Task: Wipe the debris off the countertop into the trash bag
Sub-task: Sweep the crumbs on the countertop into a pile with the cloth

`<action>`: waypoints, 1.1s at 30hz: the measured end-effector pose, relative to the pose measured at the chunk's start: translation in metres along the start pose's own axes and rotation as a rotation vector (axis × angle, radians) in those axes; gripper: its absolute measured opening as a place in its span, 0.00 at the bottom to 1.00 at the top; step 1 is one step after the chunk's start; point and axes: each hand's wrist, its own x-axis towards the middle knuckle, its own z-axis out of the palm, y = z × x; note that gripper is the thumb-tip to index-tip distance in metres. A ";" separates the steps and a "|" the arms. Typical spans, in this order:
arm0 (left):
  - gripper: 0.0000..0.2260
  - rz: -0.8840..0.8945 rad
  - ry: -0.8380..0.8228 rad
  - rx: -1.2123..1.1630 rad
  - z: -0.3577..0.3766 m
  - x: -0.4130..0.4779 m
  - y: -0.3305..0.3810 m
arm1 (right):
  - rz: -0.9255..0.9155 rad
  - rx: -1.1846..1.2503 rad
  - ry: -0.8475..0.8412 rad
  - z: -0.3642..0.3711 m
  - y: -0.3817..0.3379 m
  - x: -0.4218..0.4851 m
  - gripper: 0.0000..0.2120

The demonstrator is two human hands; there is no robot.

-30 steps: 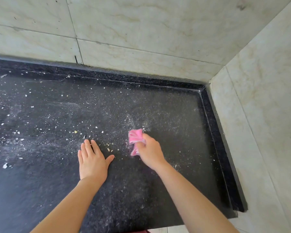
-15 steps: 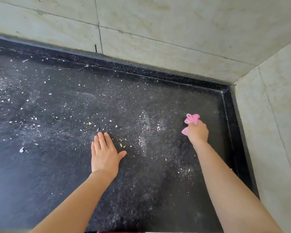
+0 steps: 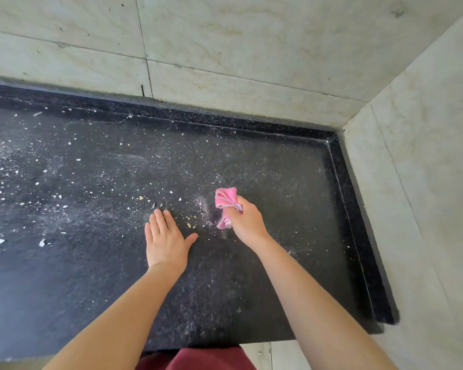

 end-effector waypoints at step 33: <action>0.35 -0.051 -0.254 0.084 0.024 -0.056 0.044 | 0.373 -0.677 0.368 -0.213 0.161 -0.053 0.12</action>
